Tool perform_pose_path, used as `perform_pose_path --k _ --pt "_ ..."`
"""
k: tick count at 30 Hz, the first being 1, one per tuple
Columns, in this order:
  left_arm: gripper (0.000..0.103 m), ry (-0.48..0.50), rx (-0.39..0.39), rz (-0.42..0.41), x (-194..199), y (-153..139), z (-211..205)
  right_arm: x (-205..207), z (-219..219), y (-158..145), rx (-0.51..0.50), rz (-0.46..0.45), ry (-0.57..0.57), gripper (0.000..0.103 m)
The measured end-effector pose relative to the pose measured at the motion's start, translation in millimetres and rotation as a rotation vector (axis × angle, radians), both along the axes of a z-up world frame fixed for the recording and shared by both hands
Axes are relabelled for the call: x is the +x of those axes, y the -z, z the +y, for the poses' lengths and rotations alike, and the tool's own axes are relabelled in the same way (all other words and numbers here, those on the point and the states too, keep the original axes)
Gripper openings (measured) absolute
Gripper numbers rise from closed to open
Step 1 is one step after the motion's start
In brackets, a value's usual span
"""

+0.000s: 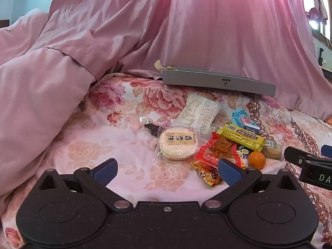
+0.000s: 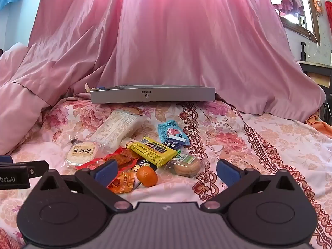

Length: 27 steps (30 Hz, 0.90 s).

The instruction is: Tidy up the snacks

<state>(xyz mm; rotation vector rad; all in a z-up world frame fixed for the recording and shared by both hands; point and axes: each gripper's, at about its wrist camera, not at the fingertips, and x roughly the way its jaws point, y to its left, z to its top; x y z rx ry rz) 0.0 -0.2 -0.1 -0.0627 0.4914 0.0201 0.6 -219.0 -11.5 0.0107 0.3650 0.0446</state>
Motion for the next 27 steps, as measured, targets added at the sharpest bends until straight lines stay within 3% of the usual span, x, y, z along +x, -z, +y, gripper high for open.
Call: perform_pose_path --k 27 --pt "0.102 0.0 0.0 -0.003 0.1 0.1 -0.1 -0.7 0.7 0.3 0.014 0.01 -0.013 0.103"
